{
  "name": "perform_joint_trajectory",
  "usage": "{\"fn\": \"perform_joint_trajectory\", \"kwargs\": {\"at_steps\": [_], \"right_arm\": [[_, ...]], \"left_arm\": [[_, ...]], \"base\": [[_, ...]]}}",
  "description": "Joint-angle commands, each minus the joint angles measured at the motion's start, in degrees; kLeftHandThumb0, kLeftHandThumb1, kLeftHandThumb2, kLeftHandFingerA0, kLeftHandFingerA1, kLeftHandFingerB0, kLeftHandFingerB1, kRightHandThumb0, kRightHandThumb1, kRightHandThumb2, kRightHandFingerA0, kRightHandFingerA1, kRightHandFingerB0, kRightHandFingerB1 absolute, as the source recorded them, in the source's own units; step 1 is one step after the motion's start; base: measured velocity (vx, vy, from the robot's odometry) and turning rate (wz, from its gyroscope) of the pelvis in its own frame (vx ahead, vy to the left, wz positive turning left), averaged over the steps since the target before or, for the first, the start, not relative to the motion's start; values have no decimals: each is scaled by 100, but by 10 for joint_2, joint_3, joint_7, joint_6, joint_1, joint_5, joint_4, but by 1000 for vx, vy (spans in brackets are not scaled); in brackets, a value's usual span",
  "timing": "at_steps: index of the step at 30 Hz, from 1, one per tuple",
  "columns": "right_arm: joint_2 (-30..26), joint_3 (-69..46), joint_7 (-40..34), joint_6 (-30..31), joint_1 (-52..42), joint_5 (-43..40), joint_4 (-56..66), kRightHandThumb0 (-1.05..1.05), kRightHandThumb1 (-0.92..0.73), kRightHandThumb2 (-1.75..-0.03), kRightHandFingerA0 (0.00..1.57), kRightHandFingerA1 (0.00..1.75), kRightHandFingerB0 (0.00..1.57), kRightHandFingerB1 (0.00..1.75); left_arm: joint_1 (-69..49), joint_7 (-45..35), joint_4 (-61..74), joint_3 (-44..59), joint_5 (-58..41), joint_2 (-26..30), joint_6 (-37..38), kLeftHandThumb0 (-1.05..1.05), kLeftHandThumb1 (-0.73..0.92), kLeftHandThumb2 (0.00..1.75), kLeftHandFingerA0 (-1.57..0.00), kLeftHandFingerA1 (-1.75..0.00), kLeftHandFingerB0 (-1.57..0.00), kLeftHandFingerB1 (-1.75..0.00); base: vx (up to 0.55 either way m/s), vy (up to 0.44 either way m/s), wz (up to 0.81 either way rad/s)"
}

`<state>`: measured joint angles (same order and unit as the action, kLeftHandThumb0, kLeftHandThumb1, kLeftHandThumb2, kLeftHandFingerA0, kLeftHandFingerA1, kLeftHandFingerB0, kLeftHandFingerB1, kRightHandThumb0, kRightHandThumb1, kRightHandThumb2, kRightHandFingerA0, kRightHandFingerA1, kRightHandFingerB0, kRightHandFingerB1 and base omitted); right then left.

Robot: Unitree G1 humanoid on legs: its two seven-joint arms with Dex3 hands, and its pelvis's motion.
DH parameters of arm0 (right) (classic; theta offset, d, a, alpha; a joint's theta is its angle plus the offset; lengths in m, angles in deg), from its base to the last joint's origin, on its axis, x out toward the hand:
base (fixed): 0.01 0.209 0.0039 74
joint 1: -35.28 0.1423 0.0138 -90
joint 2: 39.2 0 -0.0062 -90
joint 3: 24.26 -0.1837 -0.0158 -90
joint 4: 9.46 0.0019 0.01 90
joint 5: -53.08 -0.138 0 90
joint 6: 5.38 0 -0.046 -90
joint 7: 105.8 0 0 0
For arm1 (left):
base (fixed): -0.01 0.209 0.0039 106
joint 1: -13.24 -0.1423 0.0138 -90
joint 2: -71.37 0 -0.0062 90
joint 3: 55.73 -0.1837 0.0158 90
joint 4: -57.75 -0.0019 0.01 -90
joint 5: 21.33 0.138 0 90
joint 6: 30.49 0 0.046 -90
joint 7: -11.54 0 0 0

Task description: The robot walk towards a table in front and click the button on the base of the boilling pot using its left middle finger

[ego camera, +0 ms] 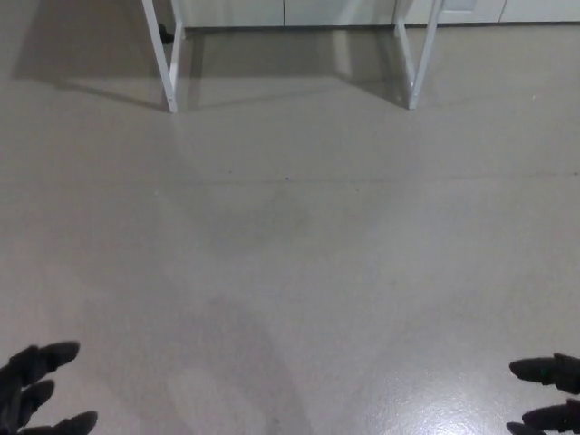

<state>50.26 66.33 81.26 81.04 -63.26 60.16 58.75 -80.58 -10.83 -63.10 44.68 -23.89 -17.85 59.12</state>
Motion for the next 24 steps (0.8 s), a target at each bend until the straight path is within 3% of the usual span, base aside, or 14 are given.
{"fn": "perform_joint_trajectory", "kwargs": {"at_steps": [1,11,24], "right_arm": [[-11,-6,20,-16,-10,-11,5,-44,-33,-65,74,57,56,53],[-12,-10,26,-27,-6,-9,-3,-44,-33,-65,74,57,57,54],[-16,-5,21,-44,-79,0,-7,-44,-34,-65,73,57,55,53]], "left_arm": [[-4,-62,-1,10,-45,18,-1,-3,37,84,-21,-53,-16,-49],[-2,-63,6,5,-46,22,-7,-4,36,84,-22,-53,-16,-50],[-70,-52,21,-18,-29,12,-2,-5,36,83,-24,-54,-17,-49]], "base": [[0,0,0],[0,0,0],[26,27,0]]}}
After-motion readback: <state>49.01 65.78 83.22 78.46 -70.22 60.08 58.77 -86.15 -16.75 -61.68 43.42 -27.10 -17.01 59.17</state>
